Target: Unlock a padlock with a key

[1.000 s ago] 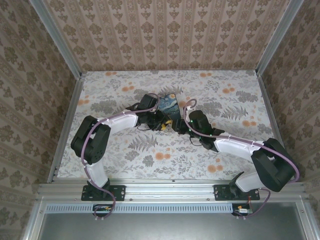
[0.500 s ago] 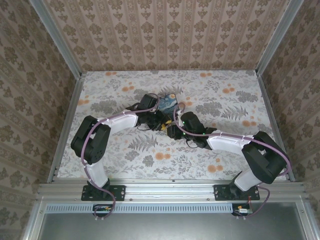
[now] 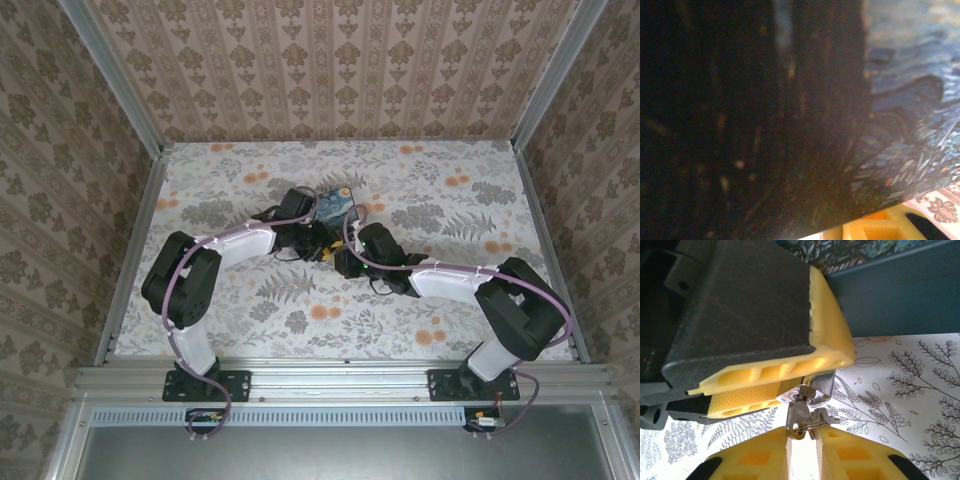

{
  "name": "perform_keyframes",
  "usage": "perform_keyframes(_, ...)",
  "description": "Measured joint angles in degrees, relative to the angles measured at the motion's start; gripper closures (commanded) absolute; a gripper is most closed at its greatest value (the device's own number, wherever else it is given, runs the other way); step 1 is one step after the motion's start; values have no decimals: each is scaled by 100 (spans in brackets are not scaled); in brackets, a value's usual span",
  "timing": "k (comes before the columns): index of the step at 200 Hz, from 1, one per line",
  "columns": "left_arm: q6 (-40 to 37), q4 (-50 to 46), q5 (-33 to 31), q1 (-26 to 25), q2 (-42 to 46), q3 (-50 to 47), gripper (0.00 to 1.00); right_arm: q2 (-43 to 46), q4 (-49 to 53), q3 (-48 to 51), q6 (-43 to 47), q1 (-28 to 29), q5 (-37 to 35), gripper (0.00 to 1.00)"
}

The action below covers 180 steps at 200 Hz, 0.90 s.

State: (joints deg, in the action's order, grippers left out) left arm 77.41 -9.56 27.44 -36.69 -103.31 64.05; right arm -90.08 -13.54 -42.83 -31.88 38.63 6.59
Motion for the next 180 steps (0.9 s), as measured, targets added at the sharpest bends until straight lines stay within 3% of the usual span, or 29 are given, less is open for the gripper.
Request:
perform_keyframes(100, 79, 76, -46, 2, 59, -81, 100, 0, -678, 256, -678, -52, -11, 98)
perform_keyframes(140, 109, 118, -90, 2, 59, -81, 100, -168, -2133, 881, -1808, -129, 120, 100)
perform_keyframes(180, 109, 98, -293, 44, 59, -81, 100, -979, -4242, 1316, -3432, -142, 146, 100)
